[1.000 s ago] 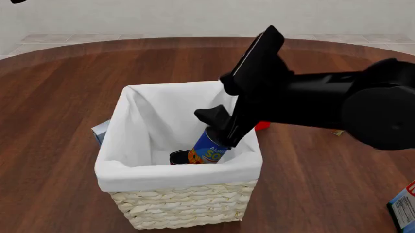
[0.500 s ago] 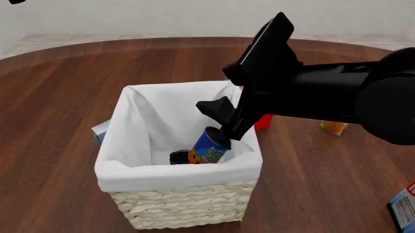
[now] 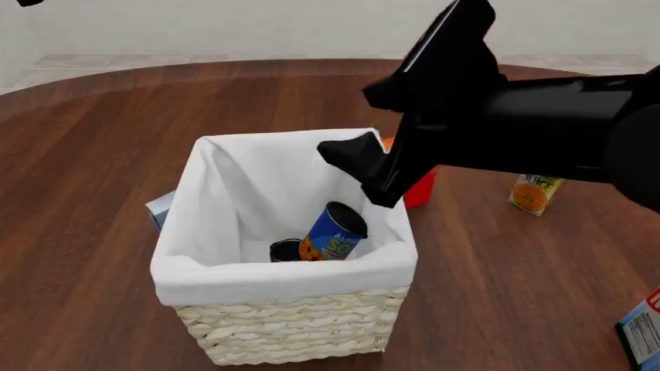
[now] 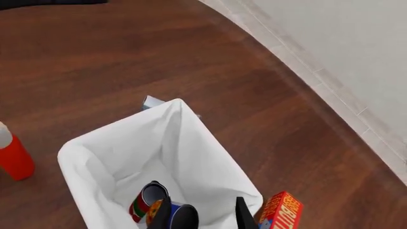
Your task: Pick up the alphabet soup and the tomato sauce, and put them in the basket.
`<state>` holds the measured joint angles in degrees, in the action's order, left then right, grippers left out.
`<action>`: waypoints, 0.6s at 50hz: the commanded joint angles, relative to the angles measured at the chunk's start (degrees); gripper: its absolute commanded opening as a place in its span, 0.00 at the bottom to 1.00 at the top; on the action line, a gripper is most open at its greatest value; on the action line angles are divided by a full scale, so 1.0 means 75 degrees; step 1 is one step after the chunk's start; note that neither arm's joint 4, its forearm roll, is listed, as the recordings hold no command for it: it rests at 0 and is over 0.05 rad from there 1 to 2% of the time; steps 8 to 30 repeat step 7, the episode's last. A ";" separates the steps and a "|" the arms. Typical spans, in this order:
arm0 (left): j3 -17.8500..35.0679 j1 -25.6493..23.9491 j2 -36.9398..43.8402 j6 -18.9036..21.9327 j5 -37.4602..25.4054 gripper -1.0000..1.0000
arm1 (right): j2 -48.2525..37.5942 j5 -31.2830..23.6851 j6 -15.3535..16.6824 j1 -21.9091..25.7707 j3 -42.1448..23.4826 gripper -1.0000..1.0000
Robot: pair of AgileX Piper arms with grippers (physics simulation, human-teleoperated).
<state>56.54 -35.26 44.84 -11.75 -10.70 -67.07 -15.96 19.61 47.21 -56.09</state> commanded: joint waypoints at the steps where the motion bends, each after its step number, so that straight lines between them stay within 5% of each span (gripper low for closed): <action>1: 0.0046 -0.0012 0.0043 0.0009 -0.0002 1.00 | 0.0161 -0.0130 -0.0035 -0.0047 -0.0175 1.00; 30: 0.0075 -0.0018 0.0066 0.0016 -0.0006 1.00 | 0.0251 -0.0199 -0.0043 -0.0051 -0.0250 1.00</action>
